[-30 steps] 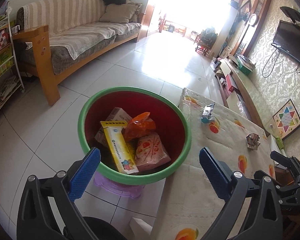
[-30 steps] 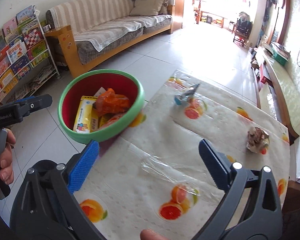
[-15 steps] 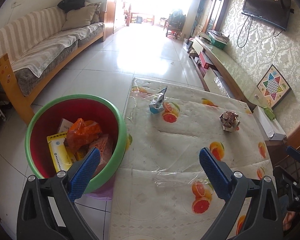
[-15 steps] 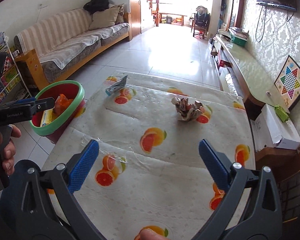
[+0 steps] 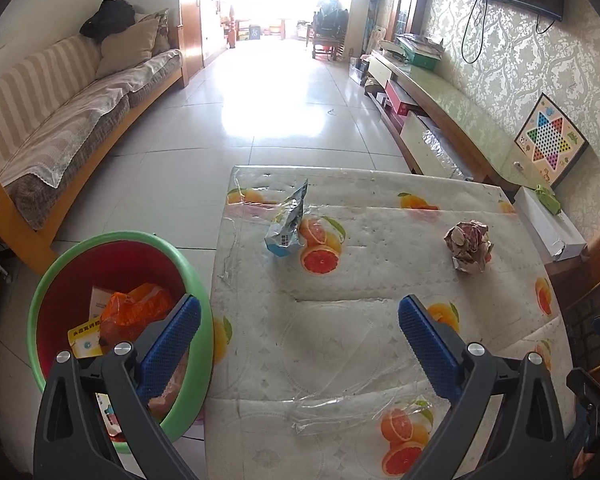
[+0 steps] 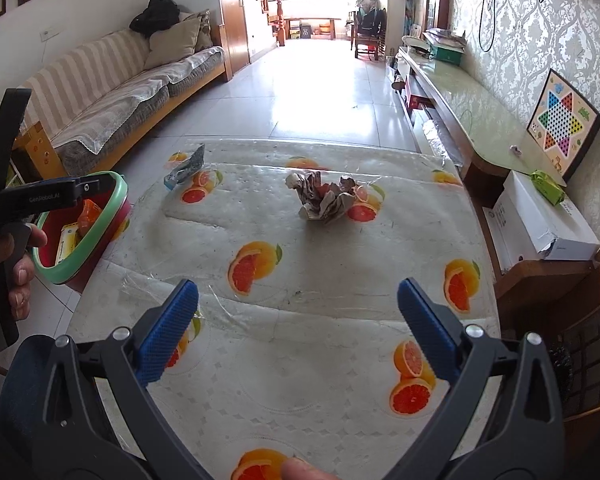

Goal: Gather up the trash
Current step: 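Grasp the silver snack bag on the table with the left gripper, then grasp the crumpled paper with the right gripper while the left gripper holds the snack bag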

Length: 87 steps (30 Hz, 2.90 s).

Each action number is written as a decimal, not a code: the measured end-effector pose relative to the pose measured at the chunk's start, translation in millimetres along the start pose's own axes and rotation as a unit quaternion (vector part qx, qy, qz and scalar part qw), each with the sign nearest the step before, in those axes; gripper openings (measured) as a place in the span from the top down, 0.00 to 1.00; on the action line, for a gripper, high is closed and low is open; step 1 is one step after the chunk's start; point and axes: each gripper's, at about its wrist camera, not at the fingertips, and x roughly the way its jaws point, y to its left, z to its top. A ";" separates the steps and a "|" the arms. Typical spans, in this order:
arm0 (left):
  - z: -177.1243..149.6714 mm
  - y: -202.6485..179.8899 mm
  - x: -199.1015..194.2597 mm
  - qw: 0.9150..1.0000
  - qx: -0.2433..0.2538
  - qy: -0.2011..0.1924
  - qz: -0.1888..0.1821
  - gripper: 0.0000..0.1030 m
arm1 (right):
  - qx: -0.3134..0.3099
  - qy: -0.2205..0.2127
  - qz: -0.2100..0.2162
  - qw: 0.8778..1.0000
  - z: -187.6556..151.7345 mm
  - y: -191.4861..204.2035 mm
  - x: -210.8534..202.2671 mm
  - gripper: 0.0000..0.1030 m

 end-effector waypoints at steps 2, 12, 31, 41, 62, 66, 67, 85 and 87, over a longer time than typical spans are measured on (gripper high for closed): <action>8.5 -6.0 15.3 1.000 0.018 0.008 0.003 0.08 | 0.007 0.004 -0.001 1.000 -4.6 -4.2 2.8 0.05; 46.5 -11.4 96.5 0.996 0.055 0.061 0.038 0.08 | 0.054 0.017 -0.024 0.998 -24.7 -43.0 9.2 0.05; 65.2 11.4 166.4 0.993 0.005 0.113 0.034 0.38 | 0.092 0.026 -0.039 0.995 -31.3 -74.0 15.4 0.05; 60.8 -2.1 159.4 0.993 0.034 0.113 0.008 0.81 | 0.080 0.028 -0.039 0.996 -31.2 -66.5 18.6 0.05; 5.7 -9.0 36.8 0.997 0.044 0.033 -0.050 0.88 | 0.030 0.016 -0.027 0.999 48.7 -31.3 85.7 0.05; -15.8 -6.7 10.6 0.997 0.043 0.016 -0.059 0.88 | 0.020 0.025 -0.036 0.999 66.3 -25.6 112.1 0.05; -20.7 -4.9 5.8 0.997 0.039 0.015 -0.062 0.88 | 0.020 0.029 -0.038 0.999 70.5 -24.8 119.2 0.05; -64.3 43.1 -36.4 0.998 -0.020 -0.006 -0.063 0.88 | -0.017 0.105 -0.094 0.990 84.9 -16.3 218.1 0.05; -63.0 45.3 -39.1 0.998 -0.023 -0.010 -0.063 0.88 | -0.013 0.104 -0.094 0.990 84.6 -18.1 217.9 0.07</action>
